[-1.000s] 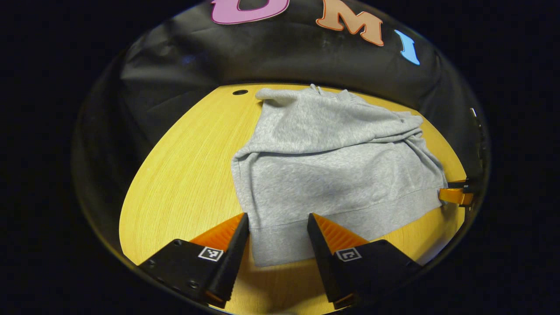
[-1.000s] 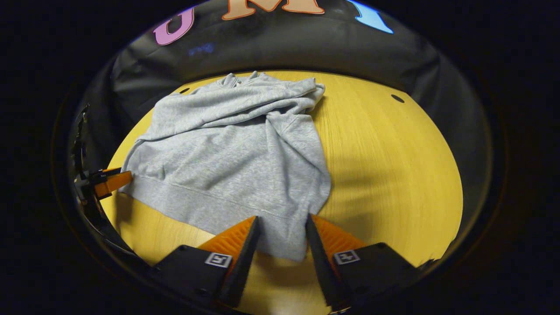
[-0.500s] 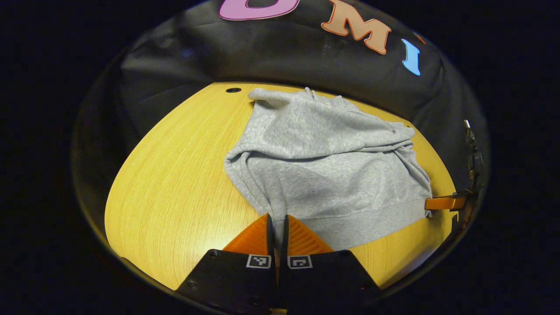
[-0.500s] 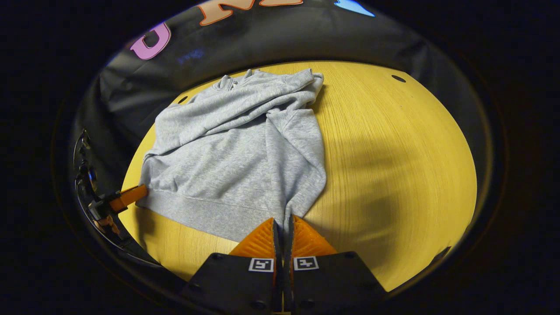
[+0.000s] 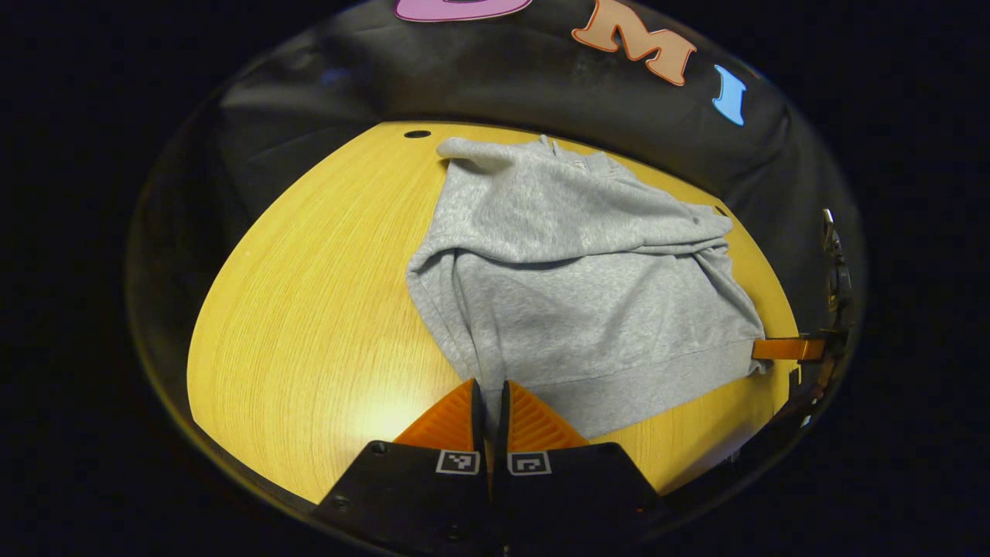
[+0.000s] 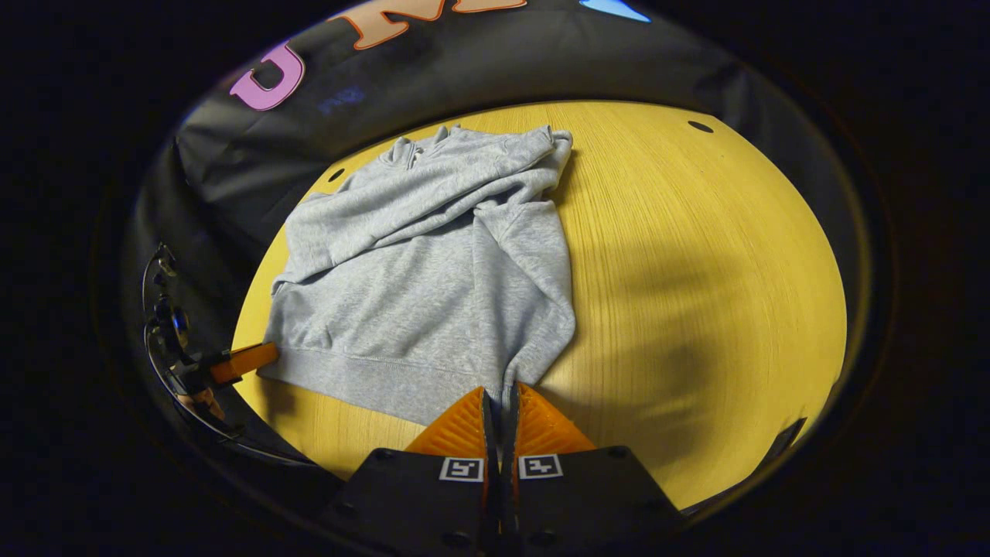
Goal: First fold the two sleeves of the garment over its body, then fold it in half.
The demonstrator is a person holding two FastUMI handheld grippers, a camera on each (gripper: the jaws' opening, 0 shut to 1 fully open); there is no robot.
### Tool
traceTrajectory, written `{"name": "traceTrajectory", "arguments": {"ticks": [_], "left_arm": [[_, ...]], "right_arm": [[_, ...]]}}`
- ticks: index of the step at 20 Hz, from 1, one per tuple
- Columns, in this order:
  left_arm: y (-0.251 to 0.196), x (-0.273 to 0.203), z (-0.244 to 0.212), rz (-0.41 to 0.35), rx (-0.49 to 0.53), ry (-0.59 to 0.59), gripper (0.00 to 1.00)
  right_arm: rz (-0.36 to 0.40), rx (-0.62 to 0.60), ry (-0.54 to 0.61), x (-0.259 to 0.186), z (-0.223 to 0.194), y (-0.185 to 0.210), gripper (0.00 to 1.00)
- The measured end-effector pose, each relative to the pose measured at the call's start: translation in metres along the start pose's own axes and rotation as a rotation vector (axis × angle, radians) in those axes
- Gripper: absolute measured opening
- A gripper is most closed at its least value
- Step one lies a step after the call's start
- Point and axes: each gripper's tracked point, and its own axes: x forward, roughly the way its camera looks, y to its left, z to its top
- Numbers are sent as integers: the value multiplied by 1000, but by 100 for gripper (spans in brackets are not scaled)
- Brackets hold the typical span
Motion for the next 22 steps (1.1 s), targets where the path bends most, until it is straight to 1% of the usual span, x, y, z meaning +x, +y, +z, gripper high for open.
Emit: {"name": "traceTrajectory", "arguments": {"ticks": [3,4,5,8,11,16,21,22], "left_arm": [[-2,-3,3,-4,2,17,0],[-2,-5,5,-4,-1,15,0],[-1,-6,8,-3,-8,12,0],[-4,-16,19,-10,-47,-3,0],[-6,-24,43,-19,-56,-48,0],[-10,-37,88,-40,-59,-109,0],[-10,-33,126,-51,-87,-138,0],[-10,-30,133,-52,-94,-137,0]], "right_arm": [[8,2,-1,-3,5,2,3],[16,7,-6,-7,7,3,0],[28,15,-12,-10,12,5,3],[67,55,-35,-24,28,12,2],[120,99,-57,-40,52,22,2],[186,165,-120,-56,98,29,3],[214,224,-139,-57,125,30,2],[219,241,-140,-55,130,31,0]]}}
